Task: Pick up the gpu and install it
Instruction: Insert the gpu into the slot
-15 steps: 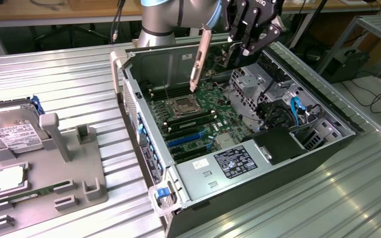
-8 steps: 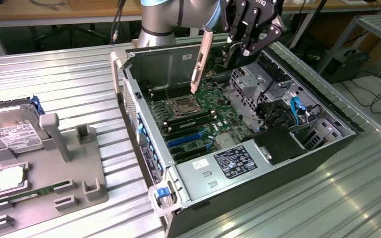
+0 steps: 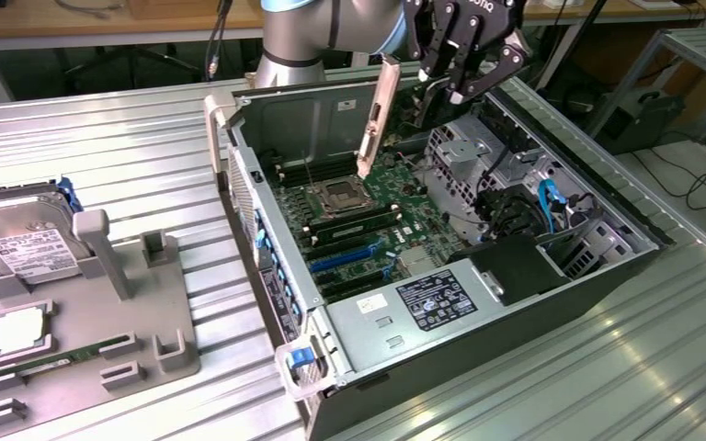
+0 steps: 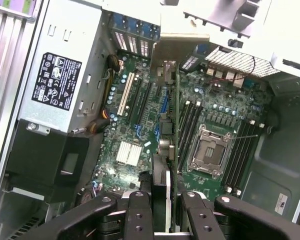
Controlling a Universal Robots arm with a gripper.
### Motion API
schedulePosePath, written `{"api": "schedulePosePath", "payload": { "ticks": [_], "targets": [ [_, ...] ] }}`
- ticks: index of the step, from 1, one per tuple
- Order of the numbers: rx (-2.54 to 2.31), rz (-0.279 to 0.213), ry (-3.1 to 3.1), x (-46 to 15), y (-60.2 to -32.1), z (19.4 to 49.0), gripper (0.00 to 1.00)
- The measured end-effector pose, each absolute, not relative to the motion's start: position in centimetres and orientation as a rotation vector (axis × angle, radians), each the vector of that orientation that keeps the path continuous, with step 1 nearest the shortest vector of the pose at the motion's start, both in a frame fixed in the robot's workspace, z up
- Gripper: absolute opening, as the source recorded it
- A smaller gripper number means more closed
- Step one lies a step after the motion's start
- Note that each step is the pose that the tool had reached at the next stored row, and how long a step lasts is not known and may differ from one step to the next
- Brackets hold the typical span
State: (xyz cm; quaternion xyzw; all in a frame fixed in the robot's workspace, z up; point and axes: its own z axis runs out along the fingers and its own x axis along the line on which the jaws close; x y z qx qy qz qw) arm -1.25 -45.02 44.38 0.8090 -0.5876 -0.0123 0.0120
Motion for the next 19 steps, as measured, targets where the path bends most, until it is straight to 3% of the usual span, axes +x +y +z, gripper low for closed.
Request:
{"api": "schedulePosePath", "payload": {
  "ticks": [19],
  "targets": [
    [2.366,-0.037,-2.036,-1.4,-45.0,42.1,0.27]
  ]
}}
